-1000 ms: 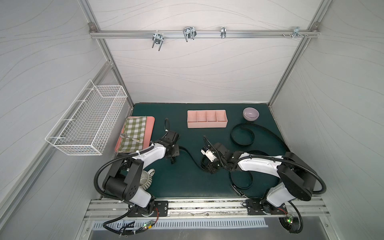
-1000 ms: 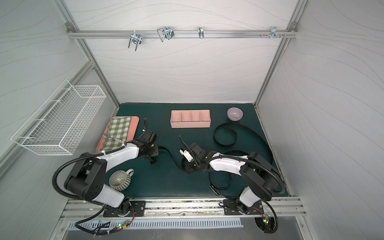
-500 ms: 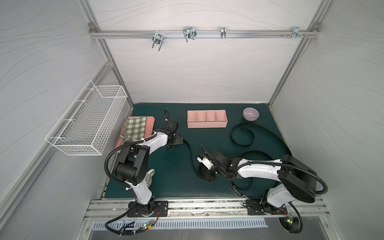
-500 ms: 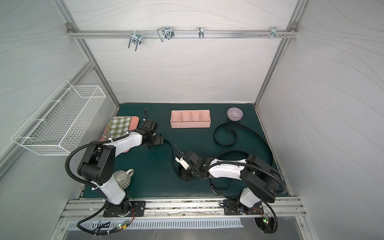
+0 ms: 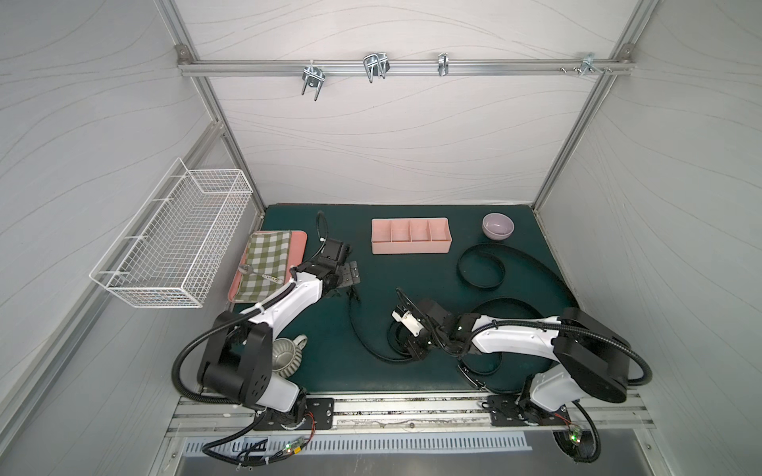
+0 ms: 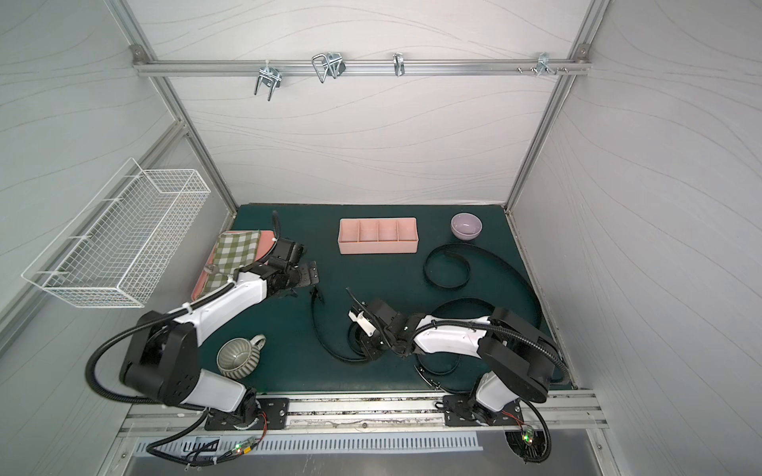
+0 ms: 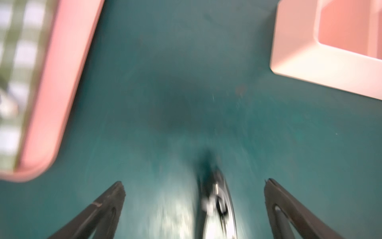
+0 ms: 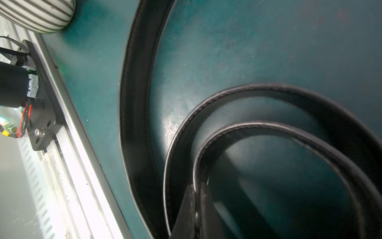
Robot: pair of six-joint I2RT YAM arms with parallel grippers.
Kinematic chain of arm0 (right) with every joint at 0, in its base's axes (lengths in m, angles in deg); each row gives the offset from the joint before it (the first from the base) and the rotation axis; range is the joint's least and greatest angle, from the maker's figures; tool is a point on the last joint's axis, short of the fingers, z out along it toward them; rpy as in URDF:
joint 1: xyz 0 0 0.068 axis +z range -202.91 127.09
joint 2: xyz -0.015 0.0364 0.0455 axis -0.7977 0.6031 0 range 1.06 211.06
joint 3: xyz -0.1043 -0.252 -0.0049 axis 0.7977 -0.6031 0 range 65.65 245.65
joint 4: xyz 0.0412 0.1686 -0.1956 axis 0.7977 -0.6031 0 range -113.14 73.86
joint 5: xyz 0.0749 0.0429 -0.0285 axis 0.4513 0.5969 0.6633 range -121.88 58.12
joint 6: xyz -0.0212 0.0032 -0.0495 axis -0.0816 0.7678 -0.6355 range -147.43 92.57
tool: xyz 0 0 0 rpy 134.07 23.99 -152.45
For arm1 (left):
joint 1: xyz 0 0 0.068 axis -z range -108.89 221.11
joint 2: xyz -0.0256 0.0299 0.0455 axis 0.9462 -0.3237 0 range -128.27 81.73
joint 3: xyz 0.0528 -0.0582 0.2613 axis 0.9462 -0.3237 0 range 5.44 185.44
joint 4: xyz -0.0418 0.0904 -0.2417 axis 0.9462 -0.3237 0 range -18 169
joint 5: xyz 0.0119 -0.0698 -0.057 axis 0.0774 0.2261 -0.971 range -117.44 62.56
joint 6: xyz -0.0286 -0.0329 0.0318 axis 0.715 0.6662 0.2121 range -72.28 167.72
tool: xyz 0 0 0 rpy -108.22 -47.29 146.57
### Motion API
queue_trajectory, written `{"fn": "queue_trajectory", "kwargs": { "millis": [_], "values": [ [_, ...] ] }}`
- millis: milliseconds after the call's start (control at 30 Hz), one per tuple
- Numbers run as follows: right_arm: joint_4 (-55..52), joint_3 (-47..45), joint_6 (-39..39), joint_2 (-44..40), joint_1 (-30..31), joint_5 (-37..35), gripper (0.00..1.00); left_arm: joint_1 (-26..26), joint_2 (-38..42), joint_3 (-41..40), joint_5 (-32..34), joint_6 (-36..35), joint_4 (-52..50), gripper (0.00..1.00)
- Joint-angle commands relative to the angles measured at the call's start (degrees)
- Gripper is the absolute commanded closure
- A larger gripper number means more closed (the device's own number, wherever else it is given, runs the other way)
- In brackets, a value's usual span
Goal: Place the belts into the storage roll
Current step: Roll the belt at the center of the board.
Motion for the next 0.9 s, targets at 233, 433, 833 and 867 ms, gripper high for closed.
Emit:
{"fn": "queue_trajectory", "kwargs": {
  "millis": [233,433,833,867],
  "values": [
    [-6.0,-2.8,0.1,-1.5,0.2,-0.4,0.99,16.6,11.4,-10.5,-0.4,27.3,-12.4,0.04],
    [-6.1,-3.1,0.1,-2.8,0.1,-0.7,0.99,19.1,5.7,-13.3,0.8,31.9,-9.2,0.19],
    [-3.8,-6.4,-2.6,-6.8,2.5,-0.5,0.98,19.5,-5.0,-6.3,1.5,11.3,-5.5,1.0],
    [-3.5,-6.7,-2.8,-7.0,3.3,-0.9,0.98,19.2,-5.4,-5.6,1.4,9.4,-5.5,1.0]
  ]
}}
